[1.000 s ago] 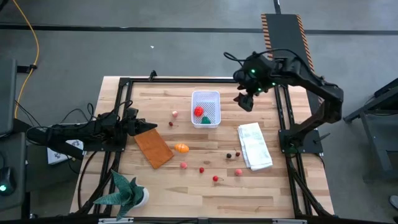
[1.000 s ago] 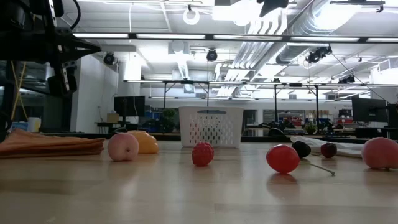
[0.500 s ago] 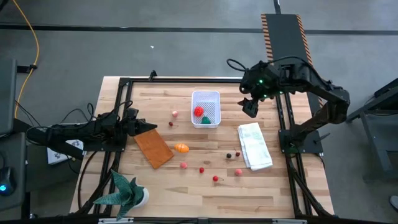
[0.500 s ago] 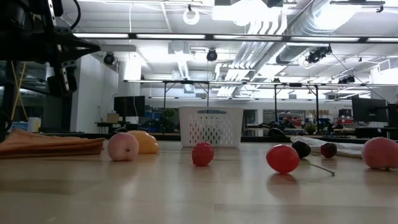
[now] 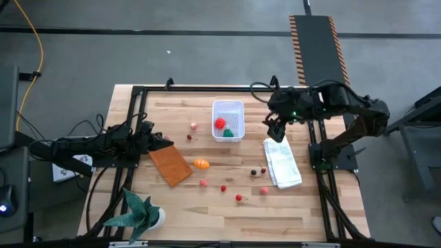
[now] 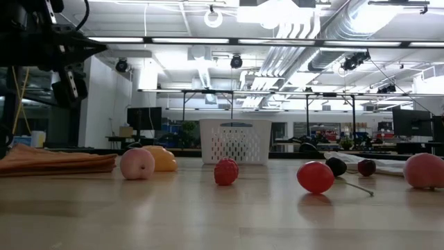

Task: Pick and placing Produce into tupperware
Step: Put the croissant into the white bin

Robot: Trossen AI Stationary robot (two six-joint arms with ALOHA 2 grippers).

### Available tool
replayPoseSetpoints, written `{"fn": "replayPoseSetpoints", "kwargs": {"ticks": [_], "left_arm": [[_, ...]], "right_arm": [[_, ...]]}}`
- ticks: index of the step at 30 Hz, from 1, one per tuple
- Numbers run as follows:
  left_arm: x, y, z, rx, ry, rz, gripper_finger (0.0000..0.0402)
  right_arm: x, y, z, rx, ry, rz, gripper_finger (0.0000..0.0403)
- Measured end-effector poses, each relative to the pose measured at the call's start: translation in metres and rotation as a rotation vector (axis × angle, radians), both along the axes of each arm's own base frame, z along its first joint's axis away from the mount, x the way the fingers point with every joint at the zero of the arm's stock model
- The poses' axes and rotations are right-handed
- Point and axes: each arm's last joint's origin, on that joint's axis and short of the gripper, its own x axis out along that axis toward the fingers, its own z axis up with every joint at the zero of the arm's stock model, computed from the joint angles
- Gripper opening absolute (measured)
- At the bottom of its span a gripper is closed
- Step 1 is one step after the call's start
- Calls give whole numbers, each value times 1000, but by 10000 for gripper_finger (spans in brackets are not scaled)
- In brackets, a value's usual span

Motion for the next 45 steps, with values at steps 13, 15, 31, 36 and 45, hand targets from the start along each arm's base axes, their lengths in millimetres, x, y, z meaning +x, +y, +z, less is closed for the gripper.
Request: {"fn": "replayPoseSetpoints", "kwargs": {"ticks": [13, 15, 31, 36, 45], "left_arm": [[-1, -2, 8, 53, -84, -47, 56], [-1, -2, 10, 57, -104, -47, 75], [-30, -5, 119, 554, 99, 36, 137], [-18, -2, 161, 702, 243, -8, 162], [36, 6, 178, 779, 580, -264, 196]], "right_arm": [[-2, 42, -66, 30, -43, -111, 263], [-4, 44, -84, 82, -67, -128, 263], [-19, 43, -151, 316, -211, -233, 263], [-23, 39, -154, 285, -158, -242, 263], [-28, 37, -159, 254, -93, -250, 263]]}}
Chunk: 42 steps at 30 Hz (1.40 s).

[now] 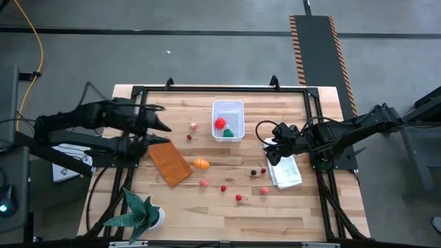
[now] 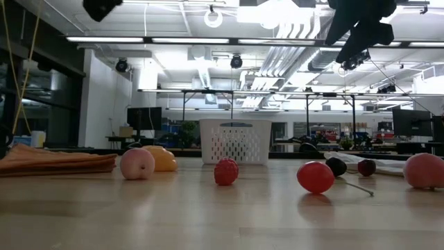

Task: Pick and placing Produce into tupperware
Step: Put the croissant into the white bin

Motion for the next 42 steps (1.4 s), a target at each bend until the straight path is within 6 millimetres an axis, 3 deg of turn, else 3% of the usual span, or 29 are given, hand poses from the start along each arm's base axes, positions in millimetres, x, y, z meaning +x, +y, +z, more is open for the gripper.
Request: {"fn": "replayPoseSetpoints", "kwargs": {"ticks": [9, 24, 38, 42], "left_arm": [[46, 6, -23, -60, 180, -117, 198], [80, -7, -50, 78, 325, -268, 198], [113, -6, -83, 49, 446, -284, 199], [119, -6, -91, 28, 478, -284, 221]], "right_arm": [[-3, -1, -12, 5, 52, -8, 263], [-14, -3, -5, 11, 40, 2, 263], [-19, -5, -1, 1, 11, -9, 263], [-19, -5, -1, -4, 14, 0, 263]]}}
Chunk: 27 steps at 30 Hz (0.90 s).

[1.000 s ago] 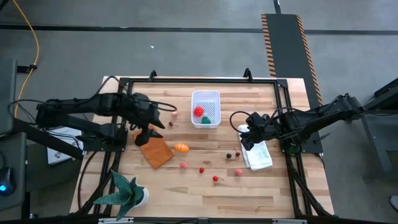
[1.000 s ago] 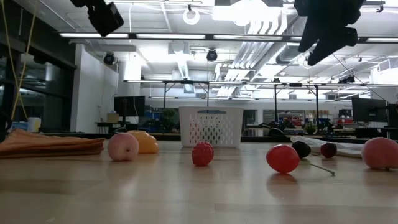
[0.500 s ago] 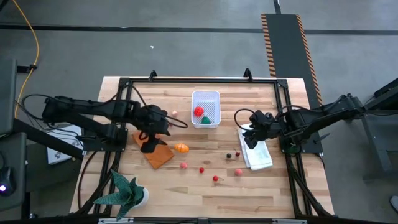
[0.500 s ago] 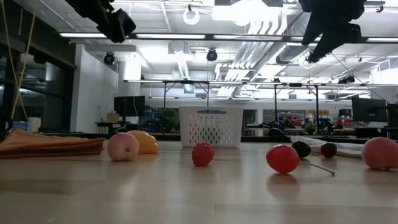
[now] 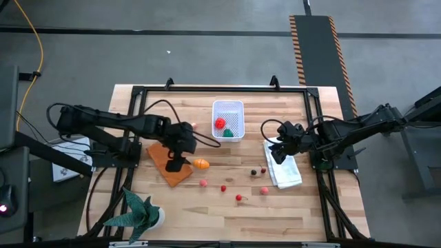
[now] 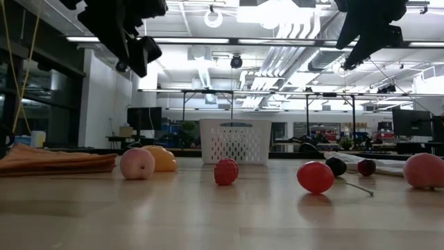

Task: Pick and placing Produce into tupperware
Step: Put the croissant into the white bin

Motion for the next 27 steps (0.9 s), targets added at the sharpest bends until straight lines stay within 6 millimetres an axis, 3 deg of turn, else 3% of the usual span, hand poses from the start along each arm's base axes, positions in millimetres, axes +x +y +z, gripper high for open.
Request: {"fn": "replayPoseSetpoints", "kwargs": {"ticks": [10, 27], "left_arm": [[16, 3, -24, 34, 87, 40, 305], [45, 5, -66, 33, 156, 38, 294]], "right_arm": [[0, 0, 0, -12, 10, 15, 263], [0, 0, 0, -13, 11, 16, 263]]}}
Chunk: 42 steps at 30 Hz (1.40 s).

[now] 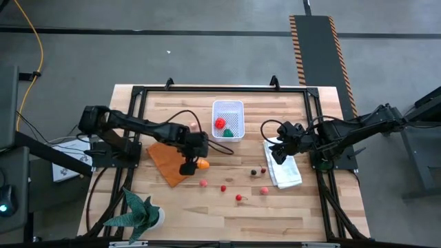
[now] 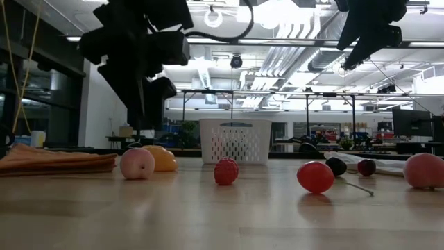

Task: Pick and placing Produce into tupperware
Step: Put the croissant into the white bin

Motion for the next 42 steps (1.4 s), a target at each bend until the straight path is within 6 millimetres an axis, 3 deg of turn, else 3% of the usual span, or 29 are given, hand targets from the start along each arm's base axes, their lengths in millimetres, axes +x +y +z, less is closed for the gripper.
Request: {"fn": "replayPoseSetpoints", "kwargs": {"ticks": [26, 42], "left_arm": [[13, 2, -40, 37, 115, 3, 294], [14, 2, -40, 27, 95, 1, 294]], "right_arm": [[0, 0, 0, -11, 7, 16, 263], [0, 0, 0, -26, 13, 23, 263]]}}
